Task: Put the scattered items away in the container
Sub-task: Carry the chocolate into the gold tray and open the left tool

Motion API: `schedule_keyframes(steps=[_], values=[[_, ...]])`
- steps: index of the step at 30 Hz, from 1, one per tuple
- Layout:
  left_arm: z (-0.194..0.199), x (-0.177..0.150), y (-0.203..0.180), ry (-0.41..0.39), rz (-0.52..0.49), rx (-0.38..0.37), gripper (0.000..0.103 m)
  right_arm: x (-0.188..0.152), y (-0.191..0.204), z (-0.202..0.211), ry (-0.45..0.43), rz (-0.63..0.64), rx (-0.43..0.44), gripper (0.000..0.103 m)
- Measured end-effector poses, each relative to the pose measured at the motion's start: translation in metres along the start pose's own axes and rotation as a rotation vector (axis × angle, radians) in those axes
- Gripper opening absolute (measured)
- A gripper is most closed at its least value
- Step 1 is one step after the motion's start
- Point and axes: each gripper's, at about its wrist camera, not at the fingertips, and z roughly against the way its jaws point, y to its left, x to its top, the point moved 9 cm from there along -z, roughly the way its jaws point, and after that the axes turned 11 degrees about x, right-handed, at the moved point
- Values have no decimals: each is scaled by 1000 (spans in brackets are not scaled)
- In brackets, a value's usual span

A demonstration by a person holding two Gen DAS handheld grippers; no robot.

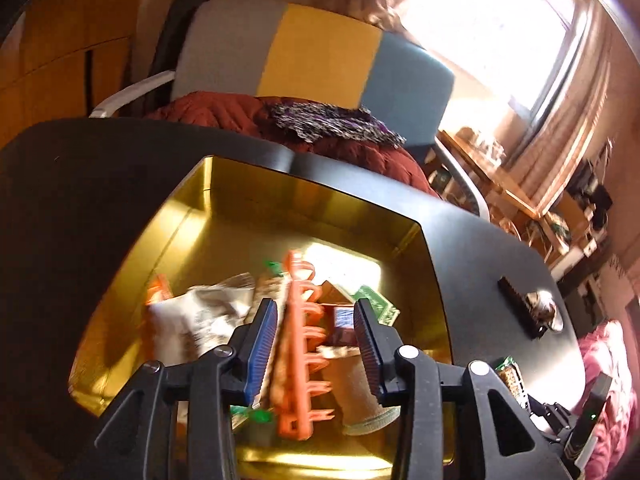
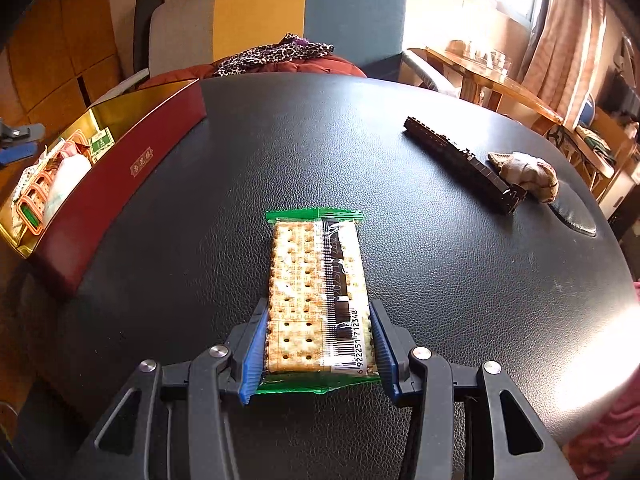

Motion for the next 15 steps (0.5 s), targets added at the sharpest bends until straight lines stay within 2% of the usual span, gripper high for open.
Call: schedule_keyframes(steps=[4,8,13,15], values=[[17,-17,26,-17,24,49,42,6,2,4,-11,-18,17,47],[30,-33,37,-30,31,63,43,35,27,20,-70,-15,94,47],[38,-47,43,-21,80,37,44,85,102,29,-122,86,251,47],[39,-49,44,-24,77,38,44,102,137,21,-110,120,322,47]])
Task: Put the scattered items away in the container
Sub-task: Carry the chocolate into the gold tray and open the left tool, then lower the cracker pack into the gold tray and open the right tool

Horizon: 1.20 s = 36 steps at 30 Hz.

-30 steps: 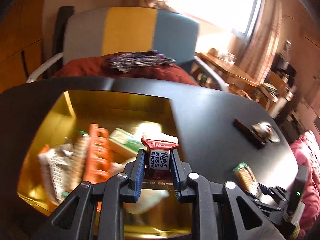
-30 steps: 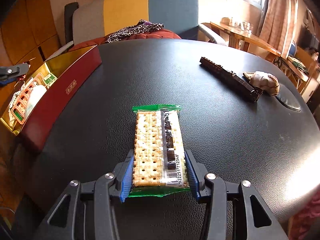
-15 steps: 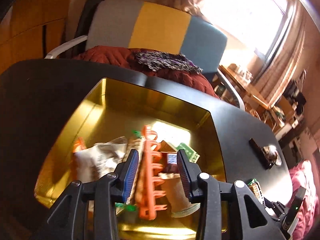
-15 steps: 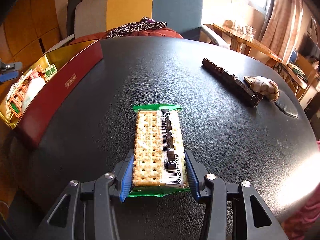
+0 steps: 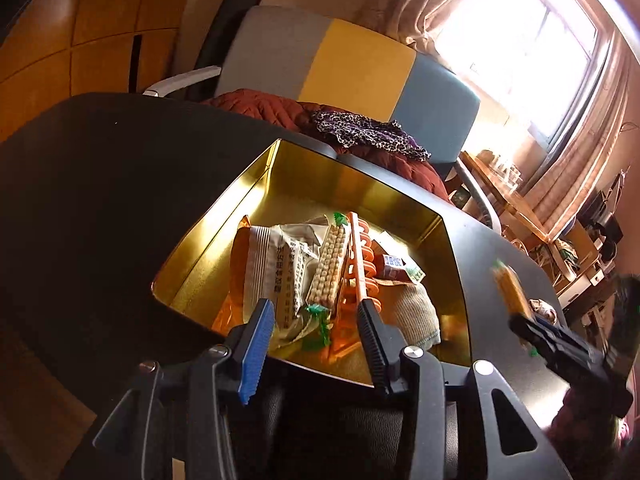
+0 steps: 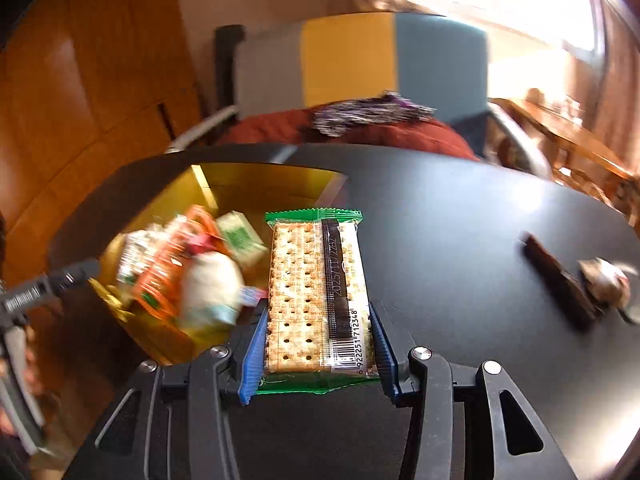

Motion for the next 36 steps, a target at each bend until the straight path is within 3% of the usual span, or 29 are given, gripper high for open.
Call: schedule_keyframes(steps=[6,11,16,28,31,36], values=[[6,-5,4,-13,-20,7,44,33,63,-61,65,54,109,47],[8,-5,11,-17,-5,7,44,37,92,-94,112,93,111,48],[8,-4,15,-23,-1,24,45,32,96,-113,164,106,88,48],[11,-7,12,-24,-28,54,45,35,94,-96,120,69,109,57],[15,-7,8,-29,-42,52,45,38,91,-78,76,53,122,65],[26,-9,-7,-45,-76,36,46,31,56,-44,20,-62,125,65]])
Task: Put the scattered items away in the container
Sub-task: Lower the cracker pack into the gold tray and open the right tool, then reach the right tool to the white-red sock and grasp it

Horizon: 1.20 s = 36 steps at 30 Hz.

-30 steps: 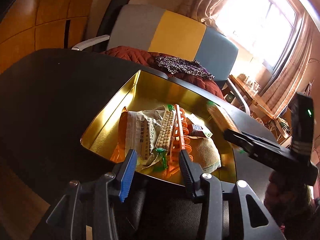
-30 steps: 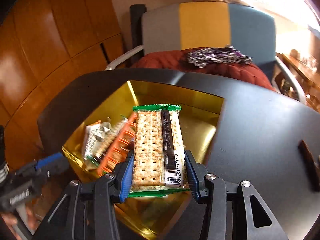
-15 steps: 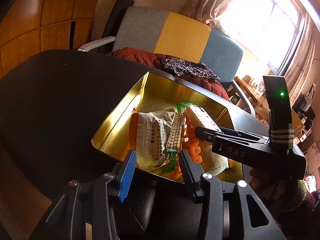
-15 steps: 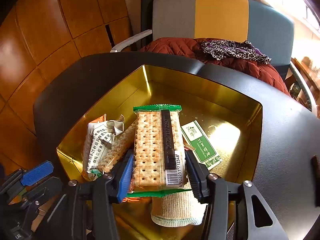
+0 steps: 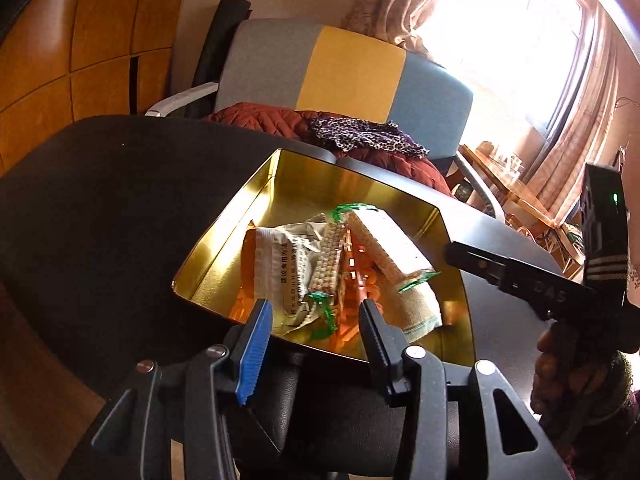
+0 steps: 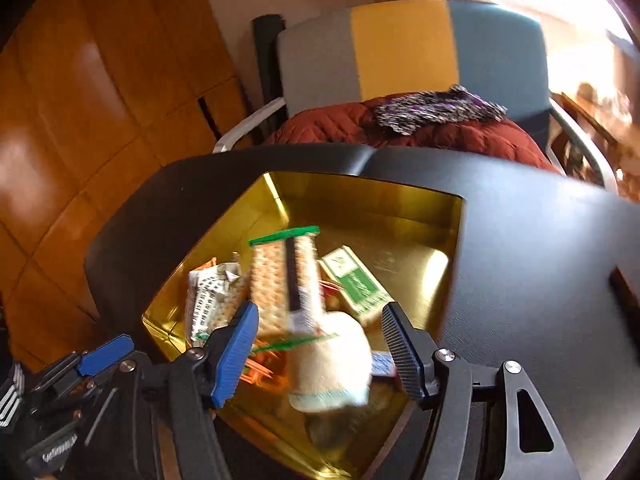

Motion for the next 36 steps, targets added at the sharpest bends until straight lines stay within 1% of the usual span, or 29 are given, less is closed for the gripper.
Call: schedule_keyframes(steps=[2,6,11,14,18,21,26,27,29,32,36], values=[[3,0,-11,0,-15,-19,46,-7,-26,20,-23,-45,-34,65],[7,-1,-39,-1,-50,-58,47,-27,-100,71,-76,-164,-150,65],[9,-8,-94,28,-164,-128,48,-64,-197,135,-144,-355,-290,65],[8,-17,-131,46,-244,-168,48,-90,-241,170,-174,-441,-357,65],[0,-37,-180,118,-323,-231,48,-114,-286,203,-187,-501,-425,66],[-8,-50,-217,164,-384,-264,48,-110,-318,228,-219,-508,-458,68],[-20,-59,-269,198,-473,-282,49,-72,-362,252,-265,-500,-491,74],[-22,-59,-277,205,-481,-288,49,-67,-370,255,-265,-497,-498,74],[-29,-58,-293,219,-496,-296,53,-57,-384,258,-260,-493,-510,75],[-42,-55,-319,243,-517,-306,53,-44,-407,256,-239,-480,-527,76],[-66,-45,-359,280,-512,-326,53,-33,-432,248,-200,-460,-555,76]])
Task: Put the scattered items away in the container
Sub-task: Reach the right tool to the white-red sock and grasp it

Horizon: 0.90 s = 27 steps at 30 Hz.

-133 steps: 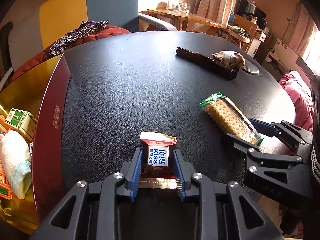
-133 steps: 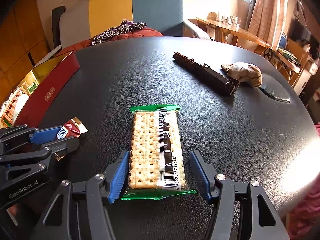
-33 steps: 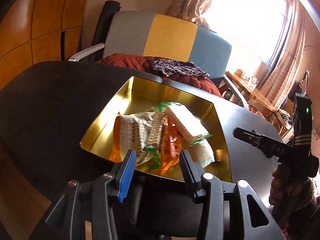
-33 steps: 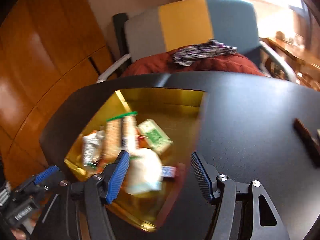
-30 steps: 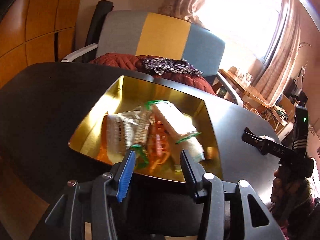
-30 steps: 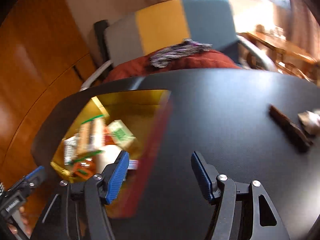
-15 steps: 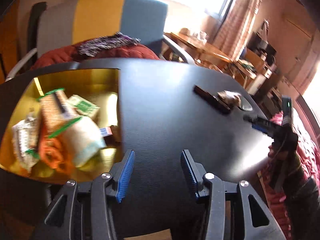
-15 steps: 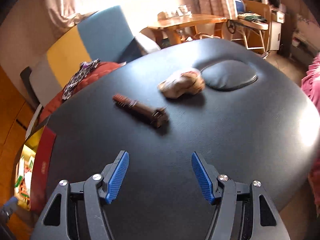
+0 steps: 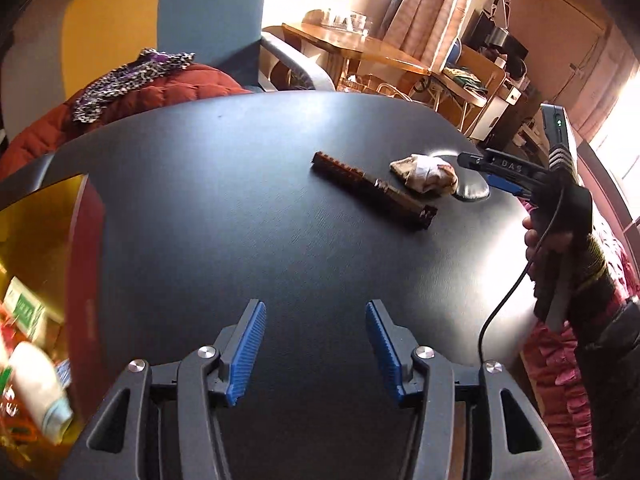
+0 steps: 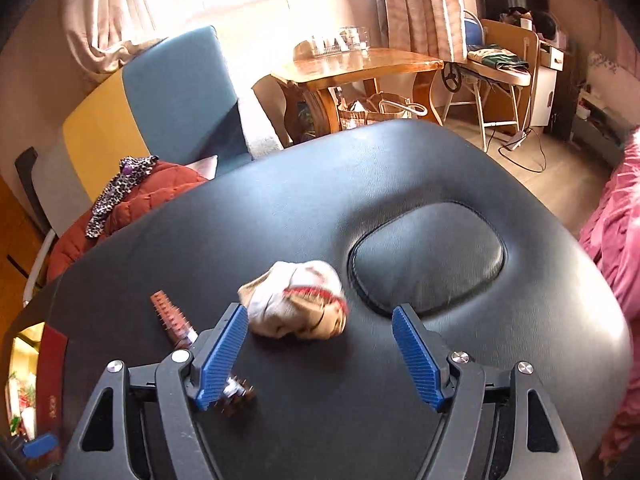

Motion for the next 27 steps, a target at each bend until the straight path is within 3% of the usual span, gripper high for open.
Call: schedule_keyframes(steps=[8,14,21,27], values=[[-58,80,-37,30,39,-21,53,23,-9,-47,43,57,-43,74],[-97,108,-56,68,58,-9,53,18,-5,-74,90,110,-23,67],[-140,108,-67,155,35,64,53,-1,4,-84,133,155,39,60],[-136,97,-66,144,-10,85,55,-25,26,-79,190,227,89,59]])
